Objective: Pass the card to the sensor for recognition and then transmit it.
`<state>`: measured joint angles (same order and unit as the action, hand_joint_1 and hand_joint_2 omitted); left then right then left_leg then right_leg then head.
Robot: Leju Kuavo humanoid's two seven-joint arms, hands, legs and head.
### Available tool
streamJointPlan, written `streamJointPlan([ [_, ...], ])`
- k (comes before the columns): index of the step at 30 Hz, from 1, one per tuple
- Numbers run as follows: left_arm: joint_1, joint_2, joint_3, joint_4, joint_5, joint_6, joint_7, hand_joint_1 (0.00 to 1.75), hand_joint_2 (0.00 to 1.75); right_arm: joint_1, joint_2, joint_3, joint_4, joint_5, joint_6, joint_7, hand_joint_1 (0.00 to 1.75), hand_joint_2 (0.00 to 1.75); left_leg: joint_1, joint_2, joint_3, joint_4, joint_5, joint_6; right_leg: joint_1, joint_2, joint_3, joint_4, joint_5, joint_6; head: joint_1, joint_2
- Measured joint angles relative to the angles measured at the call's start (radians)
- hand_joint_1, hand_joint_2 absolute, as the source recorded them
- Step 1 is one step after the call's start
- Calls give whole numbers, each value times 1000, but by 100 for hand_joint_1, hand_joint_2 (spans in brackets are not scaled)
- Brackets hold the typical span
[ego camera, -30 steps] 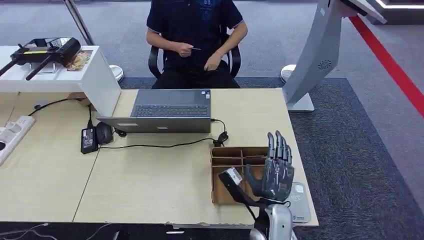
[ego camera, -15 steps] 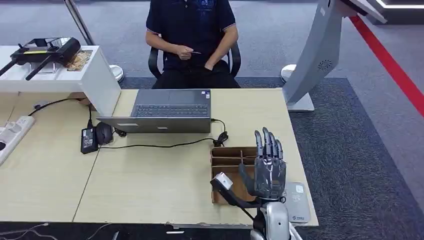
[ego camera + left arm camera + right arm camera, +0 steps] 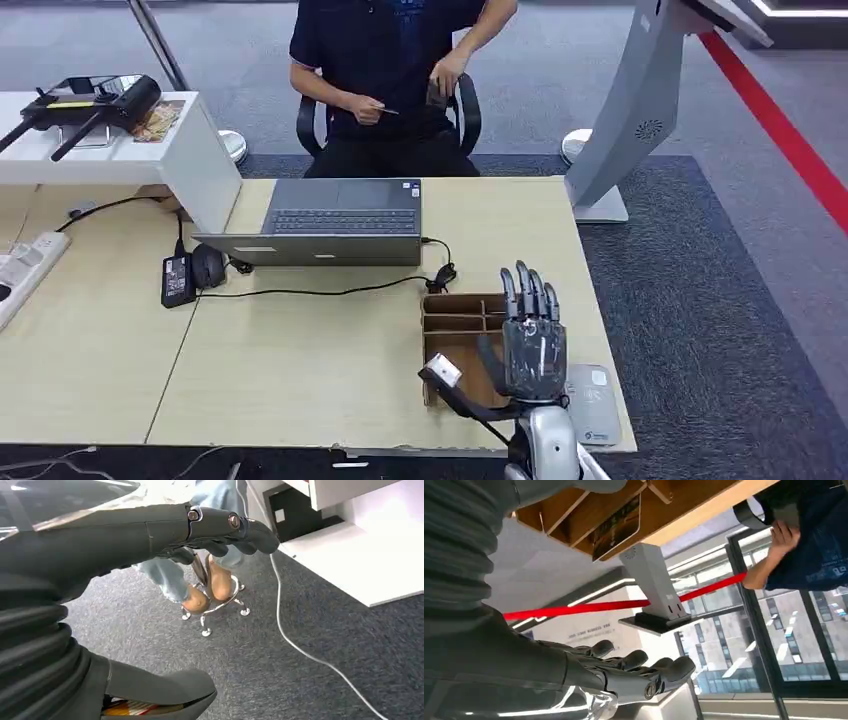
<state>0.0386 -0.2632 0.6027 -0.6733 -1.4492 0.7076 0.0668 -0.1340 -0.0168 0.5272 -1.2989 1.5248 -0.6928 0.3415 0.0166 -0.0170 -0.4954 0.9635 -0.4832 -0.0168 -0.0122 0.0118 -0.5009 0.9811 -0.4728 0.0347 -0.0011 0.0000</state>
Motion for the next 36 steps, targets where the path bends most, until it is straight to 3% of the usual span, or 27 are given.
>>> streamJointPlan([
  [16, 1, 3, -2, 0, -3, 0, 4, 0, 175, -20, -44, 27, -22, -16, 0, 100, 0, 175, 0, 0, 0, 0, 0, 0, 0, 0, 0, 0, 0, 0, 0, 0],
  [36, 0, 4, -2, 5, -6, 0, 3, 0, 175, -44, -64, 60, -39, -9, 0, 102, 0, 175, 0, 0, 0, 0, 0, 0, 0, 0, 0, 0, 0, 0, 0, 0],
])
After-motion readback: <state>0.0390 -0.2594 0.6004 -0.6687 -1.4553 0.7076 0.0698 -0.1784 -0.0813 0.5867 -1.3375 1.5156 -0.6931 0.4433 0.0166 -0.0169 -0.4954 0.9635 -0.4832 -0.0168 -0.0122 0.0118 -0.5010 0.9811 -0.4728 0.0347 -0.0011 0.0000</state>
